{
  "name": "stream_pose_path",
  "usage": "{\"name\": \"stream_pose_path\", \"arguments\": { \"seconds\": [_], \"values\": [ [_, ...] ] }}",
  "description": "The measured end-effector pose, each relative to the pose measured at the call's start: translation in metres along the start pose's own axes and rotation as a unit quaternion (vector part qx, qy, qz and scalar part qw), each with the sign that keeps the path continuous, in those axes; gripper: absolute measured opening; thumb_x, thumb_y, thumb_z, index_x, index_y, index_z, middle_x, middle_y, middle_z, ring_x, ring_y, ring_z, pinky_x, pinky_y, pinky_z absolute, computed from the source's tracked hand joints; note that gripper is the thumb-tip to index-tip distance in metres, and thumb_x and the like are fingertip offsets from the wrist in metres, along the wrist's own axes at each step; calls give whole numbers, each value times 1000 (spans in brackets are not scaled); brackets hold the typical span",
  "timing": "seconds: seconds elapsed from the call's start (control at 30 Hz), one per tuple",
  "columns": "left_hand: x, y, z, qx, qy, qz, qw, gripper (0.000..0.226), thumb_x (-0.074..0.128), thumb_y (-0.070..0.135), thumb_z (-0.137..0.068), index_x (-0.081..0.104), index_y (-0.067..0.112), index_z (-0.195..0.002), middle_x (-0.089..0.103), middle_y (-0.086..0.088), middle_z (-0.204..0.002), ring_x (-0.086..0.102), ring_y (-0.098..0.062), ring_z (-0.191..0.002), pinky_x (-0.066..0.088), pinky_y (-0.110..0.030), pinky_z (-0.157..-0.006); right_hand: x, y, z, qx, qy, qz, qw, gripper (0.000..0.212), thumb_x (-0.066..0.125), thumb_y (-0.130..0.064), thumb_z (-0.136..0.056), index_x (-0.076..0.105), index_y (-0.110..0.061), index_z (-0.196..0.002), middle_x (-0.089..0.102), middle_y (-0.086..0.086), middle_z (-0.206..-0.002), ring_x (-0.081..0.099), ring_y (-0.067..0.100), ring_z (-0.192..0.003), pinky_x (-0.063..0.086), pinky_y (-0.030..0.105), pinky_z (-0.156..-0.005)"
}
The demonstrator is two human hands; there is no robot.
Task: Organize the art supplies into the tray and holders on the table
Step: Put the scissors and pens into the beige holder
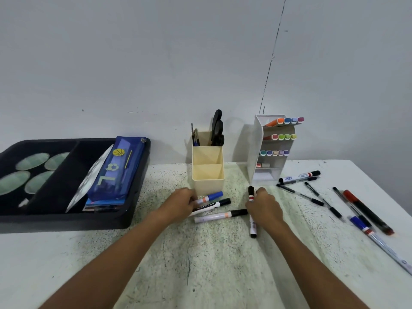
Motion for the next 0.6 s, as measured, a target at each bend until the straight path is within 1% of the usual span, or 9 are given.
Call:
{"name": "stream_pose_path", "arguments": {
  "seconds": [0.03, 0.1, 0.17, 0.2, 0.23, 0.3, 0.4, 0.5, 0.6],
  "values": [
    [-4, 2, 3, 6, 12, 2, 1000, 11, 56, 24, -98, 61, 17, -90, 58, 2, -85, 52, -10, -71, 32, -18, -55, -3, 1, -1, 2, 3, -28, 1000, 14, 57, -23, -92, 48, -13, -92, 54, 1, -79, 54, 24, -74, 34, 29, -57],
    [-10, 7, 9, 29, 30, 9, 999, 10, 49, 19, -100, 54, 17, -91, 54, 4, -83, 50, -13, -73, 30, -19, -55, -6, -1, 1, -14, 5, -142, 990, 7, 57, -18, -91, 53, -14, -88, 57, 0, -74, 56, 23, -71, 36, 27, -54],
    [-8, 12, 14, 48, 20, 30, 998, 8, 43, 16, -101, 46, 19, -95, 47, 5, -86, 44, -10, -72, 30, -20, -57, -5, -9, 9, -36, -12, -253, 967, 6, 54, -10, -90, 52, -15, -88, 56, 0, -73, 54, 22, -68, 39, 28, -55],
    [-5, 13, 16, 50, 7, 42, 998, 4, 43, 16, -101, 43, 20, -98, 46, 4, -88, 42, -9, -72, 32, -21, -58, -4, -13, 12, -53, -23, -273, 960, 9, 53, -6, -89, 53, -15, -89, 55, 0, -74, 53, 19, -66, 38, 28, -55],
    [-1, 13, 17, 47, -8, 52, 998, 4, 45, 17, -99, 43, 20, -102, 45, 2, -90, 42, -9, -73, 35, -22, -60, -3, -18, 15, -72, -35, -268, 960, 12, 55, -4, -87, 54, -16, -89, 55, 0, -73, 51, 16, -65, 36, 27, -55],
    [6, 10, 18, 31, -30, 44, 998, 17, 55, 25, -95, 44, 21, -107, 46, 3, -95, 44, -9, -77, 38, -23, -64, 3, -24, 18, -104, -79, -216, 968, 15, 67, -8, -80, 59, -19, -85, 54, -5, -68, 50, 10, -60, 34, 21, -51],
    [8, 3, 18, 13, -14, -7, 1000, 33, 66, 36, -89, 51, 23, -115, 48, 5, -101, 48, -10, -86, 39, -25, -72, 21, -22, 23, -117, -196, -152, 962, 25, 84, -17, -68, 65, -18, -84, 59, -7, -65, 52, 2, -51, 39, 15, -48],
    [7, -1, 19, -3, 15, 10, 1000, 28, 66, 32, -90, 57, 21, -115, 51, 7, -99, 50, -10, -85, 39, -24, -72, 32, -16, 26, -129, -243, -90, 957, 25, 87, -10, -64, 67, -19, -76, 65, -3, -71, 58, 8, -59, 45, 21, -55],
    [7, -3, 21, -11, 20, 31, 999, 9, 65, 26, -91, 59, 21, -95, 55, 7, -86, 52, -10, -74, 39, -22, -62, 31, -17, 25, -138, -250, -119, 951, 18, 85, -5, -67, 70, -13, -73, 65, 0, -66, 58, 12, -57, 44, 22, -54]
  ]
}}
Point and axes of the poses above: each hand's wrist, its own z-axis away from the middle knuckle, its own x-axis out of the palm, y = z × x, the point moved 10 cm from there along -z, towards the middle knuckle
